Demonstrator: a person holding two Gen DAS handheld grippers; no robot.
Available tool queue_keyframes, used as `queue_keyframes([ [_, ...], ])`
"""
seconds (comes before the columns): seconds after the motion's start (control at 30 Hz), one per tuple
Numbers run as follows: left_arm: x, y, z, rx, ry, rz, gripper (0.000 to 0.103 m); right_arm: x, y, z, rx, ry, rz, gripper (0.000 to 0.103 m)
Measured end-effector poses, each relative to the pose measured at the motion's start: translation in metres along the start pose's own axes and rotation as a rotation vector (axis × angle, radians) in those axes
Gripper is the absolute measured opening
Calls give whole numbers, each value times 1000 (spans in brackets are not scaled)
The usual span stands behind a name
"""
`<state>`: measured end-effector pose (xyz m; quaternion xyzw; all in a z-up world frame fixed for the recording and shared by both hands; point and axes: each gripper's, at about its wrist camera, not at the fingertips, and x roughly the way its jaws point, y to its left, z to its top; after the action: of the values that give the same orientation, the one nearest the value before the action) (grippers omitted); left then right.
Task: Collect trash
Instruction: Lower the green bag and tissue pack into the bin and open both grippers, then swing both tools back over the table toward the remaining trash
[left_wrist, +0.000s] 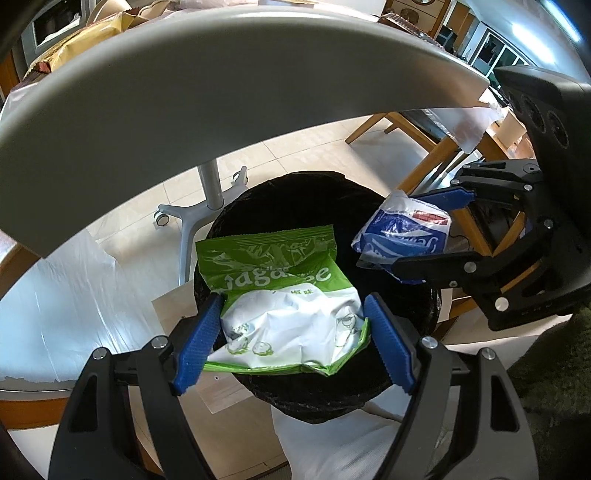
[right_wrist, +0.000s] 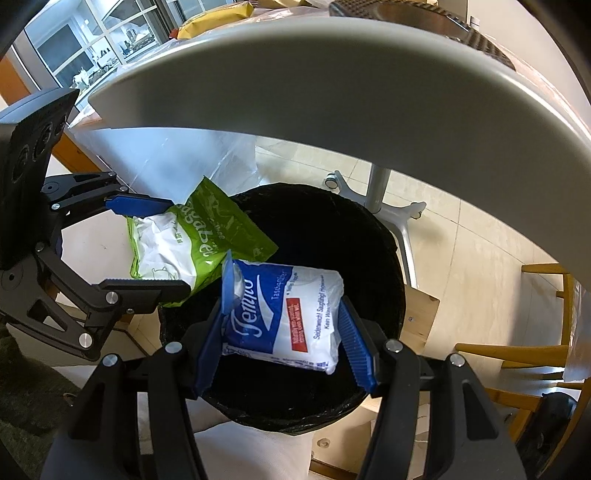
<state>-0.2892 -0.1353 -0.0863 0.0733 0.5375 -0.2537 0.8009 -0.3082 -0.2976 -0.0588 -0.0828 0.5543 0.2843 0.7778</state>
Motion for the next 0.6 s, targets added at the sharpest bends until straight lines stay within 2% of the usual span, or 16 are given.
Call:
queue_keyframes([
  [0.03, 1, 1, 0, -9, 5, -5, 81, 0, 2, 1, 4, -3, -6, 66],
  [0.07, 1, 2, 0, -18, 9, -10, 81, -1, 1, 1, 13, -5, -7, 76],
  [0.1, 1, 4, 0, -26, 12, -11, 82, -2, -1, 1, 25, -9, -6, 80],
  [0.4, -14, 3, -2, -26, -15, -22, 87, -27, -6, 1, 44, -39, -4, 81],
  [0.6, -37, 1, 0, -29, -51, -34, 87, -61, -2, 2, -1, -76, -3, 81],
])
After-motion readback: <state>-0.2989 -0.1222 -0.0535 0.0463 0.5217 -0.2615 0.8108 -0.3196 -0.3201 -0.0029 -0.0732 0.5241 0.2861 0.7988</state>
